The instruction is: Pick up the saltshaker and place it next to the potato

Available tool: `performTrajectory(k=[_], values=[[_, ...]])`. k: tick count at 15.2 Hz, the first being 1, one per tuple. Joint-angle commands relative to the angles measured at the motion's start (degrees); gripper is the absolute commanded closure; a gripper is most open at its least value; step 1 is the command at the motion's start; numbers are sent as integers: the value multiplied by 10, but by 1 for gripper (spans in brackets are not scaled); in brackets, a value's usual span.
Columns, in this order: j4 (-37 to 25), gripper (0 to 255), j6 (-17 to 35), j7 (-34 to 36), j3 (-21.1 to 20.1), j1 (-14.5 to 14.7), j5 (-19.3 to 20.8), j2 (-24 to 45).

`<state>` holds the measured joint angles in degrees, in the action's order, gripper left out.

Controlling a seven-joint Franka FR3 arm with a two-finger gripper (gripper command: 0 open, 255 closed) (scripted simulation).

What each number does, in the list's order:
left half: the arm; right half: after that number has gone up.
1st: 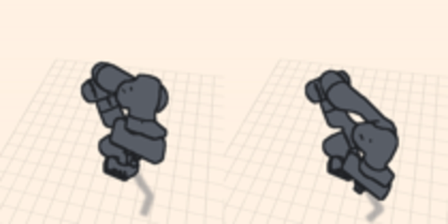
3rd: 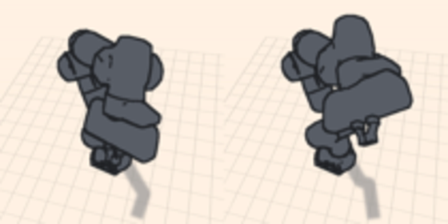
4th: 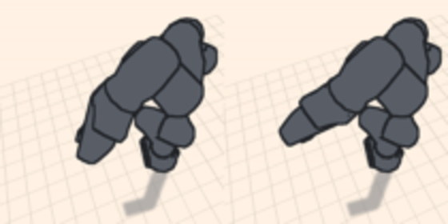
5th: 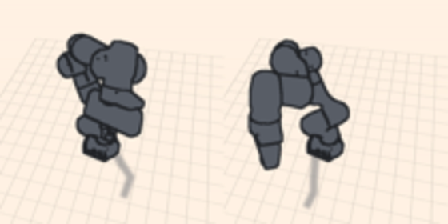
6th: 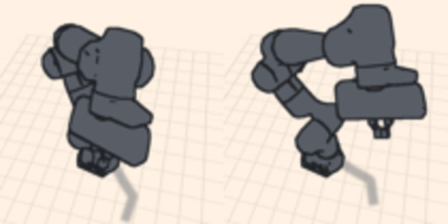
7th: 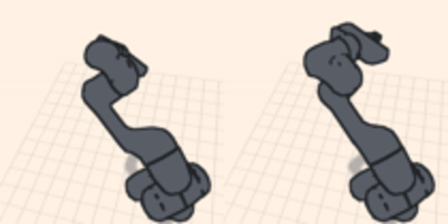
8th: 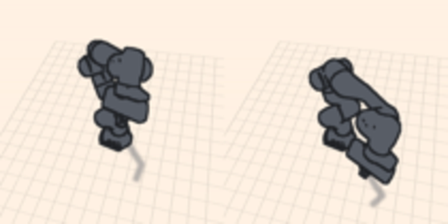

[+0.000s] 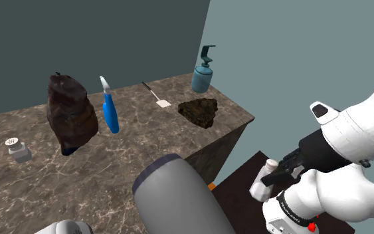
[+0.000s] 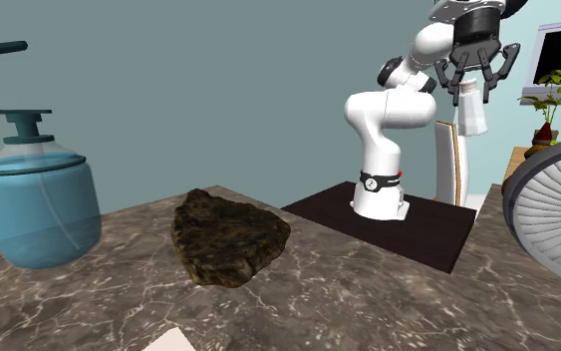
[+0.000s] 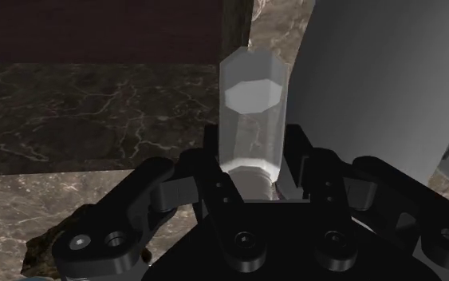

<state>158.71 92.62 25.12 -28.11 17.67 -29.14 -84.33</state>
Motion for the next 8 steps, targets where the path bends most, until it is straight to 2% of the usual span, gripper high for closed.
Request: performTrajectory(k=[1,8], values=[[-18,255,-10,31,-32,11,-27,0],[-96,255,-23,124,-137,22,-110,22]])
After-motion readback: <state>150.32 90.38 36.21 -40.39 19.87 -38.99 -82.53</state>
